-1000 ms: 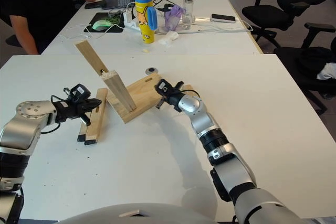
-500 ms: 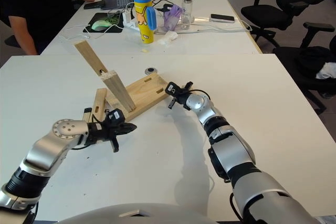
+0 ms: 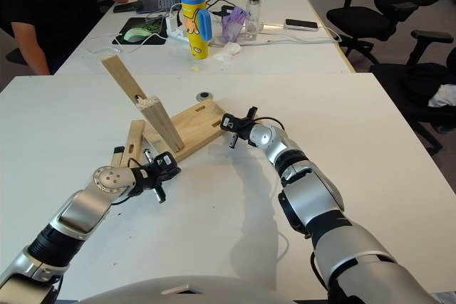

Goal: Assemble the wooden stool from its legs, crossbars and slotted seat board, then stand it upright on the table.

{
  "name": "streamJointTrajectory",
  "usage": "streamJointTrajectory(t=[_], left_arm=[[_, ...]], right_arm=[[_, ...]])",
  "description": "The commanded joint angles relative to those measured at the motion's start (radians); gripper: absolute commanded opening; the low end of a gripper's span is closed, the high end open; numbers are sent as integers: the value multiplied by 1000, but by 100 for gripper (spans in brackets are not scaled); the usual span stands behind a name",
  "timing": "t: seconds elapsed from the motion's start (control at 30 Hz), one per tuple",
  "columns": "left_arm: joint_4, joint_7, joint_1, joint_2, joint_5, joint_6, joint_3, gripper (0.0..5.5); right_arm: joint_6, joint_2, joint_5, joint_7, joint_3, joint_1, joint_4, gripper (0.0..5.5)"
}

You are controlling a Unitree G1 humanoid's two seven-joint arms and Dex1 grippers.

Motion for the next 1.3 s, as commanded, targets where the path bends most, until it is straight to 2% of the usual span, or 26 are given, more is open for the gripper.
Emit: streamJointTrajectory(t=[0.03, 0.27, 0.53, 0.63, 0.77, 0.83, 0.97, 1.13, 1.3], left_arm=[[65, 29, -54, 38, 88, -15, 1, 3], [208, 98, -124, -15, 135, -92, 32, 3], [477, 176, -311, -136, 134, -194, 50, 3], [538, 185, -345, -158, 132, -220, 53, 3], [582, 190, -359, -171, 128, -242, 64, 3], [589, 184, -354, -169, 129, -251, 66, 3], [581, 177, -334, -168, 128, -255, 73, 3], [516, 163, -292, -176, 113, -261, 85, 3], [309, 167, -162, -169, 48, -242, 184, 3]], right_arm=[[138, -13, -86, 200, 93, 90, 66, 0], [108, -27, -75, 418, 139, 160, 47, 0], [91, 12, 121, 662, 41, 182, -65, 0], [147, 27, 221, 793, 9, 208, -148, 0], [289, -2, 317, 934, 64, 351, -438, 0], [356, -13, 364, 931, 78, 432, -612, 0], [451, -5, 442, 818, 29, 518, -868, 0], [623, 24, 571, 634, -133, 587, -1178, 0], [749, 20, 667, 466, -279, 677, -1394, 0]])
